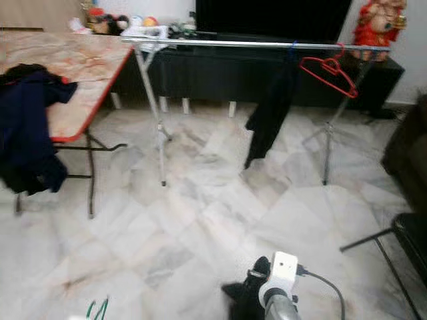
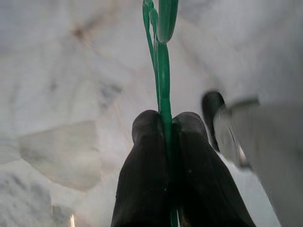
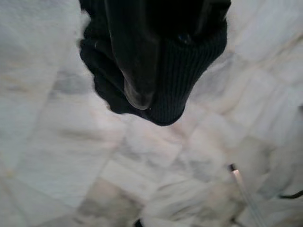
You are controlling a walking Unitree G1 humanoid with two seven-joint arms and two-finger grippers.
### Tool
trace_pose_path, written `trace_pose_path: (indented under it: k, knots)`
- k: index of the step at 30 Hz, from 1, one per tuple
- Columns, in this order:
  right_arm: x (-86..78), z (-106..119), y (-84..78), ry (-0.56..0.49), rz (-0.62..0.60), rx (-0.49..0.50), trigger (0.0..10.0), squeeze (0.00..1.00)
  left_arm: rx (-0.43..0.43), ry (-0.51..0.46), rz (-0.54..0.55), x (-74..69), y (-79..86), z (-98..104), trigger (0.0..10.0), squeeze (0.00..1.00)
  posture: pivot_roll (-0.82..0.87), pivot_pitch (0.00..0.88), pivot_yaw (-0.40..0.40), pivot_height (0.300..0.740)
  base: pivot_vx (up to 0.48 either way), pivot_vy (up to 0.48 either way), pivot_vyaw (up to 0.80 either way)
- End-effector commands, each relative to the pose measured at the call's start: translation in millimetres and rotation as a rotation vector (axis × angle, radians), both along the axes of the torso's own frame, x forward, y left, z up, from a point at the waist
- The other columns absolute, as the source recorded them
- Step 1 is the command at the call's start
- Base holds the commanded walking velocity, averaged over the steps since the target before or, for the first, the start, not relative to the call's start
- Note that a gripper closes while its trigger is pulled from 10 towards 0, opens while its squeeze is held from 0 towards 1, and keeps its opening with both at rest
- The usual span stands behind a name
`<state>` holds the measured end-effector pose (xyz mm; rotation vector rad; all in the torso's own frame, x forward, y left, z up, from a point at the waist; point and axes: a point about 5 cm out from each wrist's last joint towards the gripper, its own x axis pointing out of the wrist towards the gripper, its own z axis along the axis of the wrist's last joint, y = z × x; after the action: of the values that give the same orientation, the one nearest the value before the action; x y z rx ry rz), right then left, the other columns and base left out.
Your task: Hang hanger
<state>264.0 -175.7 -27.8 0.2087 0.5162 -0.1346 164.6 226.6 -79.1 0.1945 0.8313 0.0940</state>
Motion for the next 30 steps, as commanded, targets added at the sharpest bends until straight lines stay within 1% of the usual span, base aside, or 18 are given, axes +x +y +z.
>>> trace_pose_path:
  k: [1,2,5,6,7,9,11,12,14,17,18,20,21,24,25,27,28,30]
  knots:
    - [1.0,2,-7.3,-0.013,-0.016,-0.010,10.0,0.00,0.021,-0.087,-0.046,15.2,-2.3,9,10.0,0.00,0.07,0.111,-0.011,0.740,0.000,0.000,0.00]
    - [1.0,2,-7.3,-0.013,-0.016,-0.010,10.0,0.00,0.021,-0.087,-0.046,15.2,-2.3,9,10.0,0.00,0.07,0.111,-0.011,0.740,0.000,0.000,0.00]
    - [8.1,8,-5.6,-0.043,-0.006,-0.005,10.0,0.00,0.041,-0.219,-0.130,41.6,-10.0,27,10.0,0.00,0.06,0.108,-0.010,0.740,0.000,0.000,0.00]
    - [10.7,10,-4.5,-0.053,-0.001,-0.003,10.0,0.00,0.041,-0.251,-0.151,47.7,-12.5,31,10.0,0.00,0.06,0.108,-0.010,0.740,0.000,0.000,0.00]
    - [15.8,15,-2.2,-0.071,0.012,-0.002,10.0,0.00,0.031,-0.306,-0.183,58.0,-16.9,39,10.0,0.00,0.06,0.107,-0.010,0.740,0.000,0.000,0.00]
    - [18.9,18,-1.2,-0.081,0.020,-0.004,10.0,0.00,0.030,-0.332,-0.212,63.3,-19.5,44,10.0,0.00,0.06,0.105,-0.009,0.740,0.000,0.000,0.00]
    - [26.6,24,0.7,-0.082,0.071,-0.052,10.0,0.00,0.034,-0.374,-0.303,74.8,-23.9,54,10.0,0.00,0.06,0.101,-0.010,0.740,0.000,0.000,0.00]
    - [26.6,24,0.7,-0.082,0.071,-0.052,10.0,0.00,0.034,-0.374,-0.303,74.8,-23.9,54,10.0,0.00,0.06,0.101,-0.010,0.740,0.000,0.000,0.00]
    - [36.6,34,3.4,-0.125,0.132,-0.092,10.0,0.00,0.061,-0.401,-0.429,85.7,-24.7,67,10.0,0.00,0.06,0.098,-0.008,0.740,0.000,0.000,0.00]
    - [45.8,43,4.5,-0.148,0.171,-0.125,10.0,0.00,0.048,-0.430,-0.511,95.2,-24.6,80,10.0,0.00,0.07,0.093,-0.010,0.740,0.000,0.000,0.00]
    - [47.6,45,4.5,-0.150,0.178,-0.132,10.0,0.00,0.041,-0.433,-0.528,97.0,-25.0,83,10.0,0.00,0.06,0.091,-0.010,0.740,0.000,0.000,0.00]
    - [56.4,55,6.6,-0.172,0.222,-0.176,10.0,0.00,0.001,-0.416,-0.634,102.5,-29.9,92,10.0,0.00,0.07,0.087,-0.013,0.740,0.000,0.000,0.00]
    - [64.7,65,10.7,-0.206,0.272,-0.202,10.0,0.00,-0.030,-0.377,-0.748,104.3,-35.9,99,10.0,0.00,0.07,0.085,-0.013,0.740,0.000,0.000,0.00]
    - [72.4,74,15.6,-0.233,0.323,-0.247,10.0,0.00,-0.052,-0.317,-0.873,103.1,-42.1,104,10.0,0.00,0.07,0.082,-0.012,0.740,0.000,0.000,0.00]
    - [77.5,81,18.5,-0.256,0.355,-0.291,10.0,0.00,-0.072,-0.260,-0.958,101.0,-46.4,109,10.0,0.00,0.06,0.080,-0.012,0.740,0.000,0.000,0.00]
    - [83.9,90,20.4,-0.270,0.372,-0.327,10.0,0.00,-0.081,-0.205,-1.071,98.6,-52.7,117,10.0,0.00,0.06,0.082,-0.013,0.740,0.000,0.000,0.00]
    - [83.9,90,20.4,-0.270,0.372,-0.327,10.0,0.00,-0.081,-0.205,-1.071,98.6,-52.7,117,10.0,0.00,0.06,0.082,-0.013,0.740,0.000,0.000,0.00]
    - [89.9,98,20.7,-0.292,0.349,-0.308,10.0,0.00,-0.101,-0.183,-1.088,101.5,-57.9,128,10.0,0.00,0.06,0.088,-0.019,0.740,0.000,0.000,0.00]
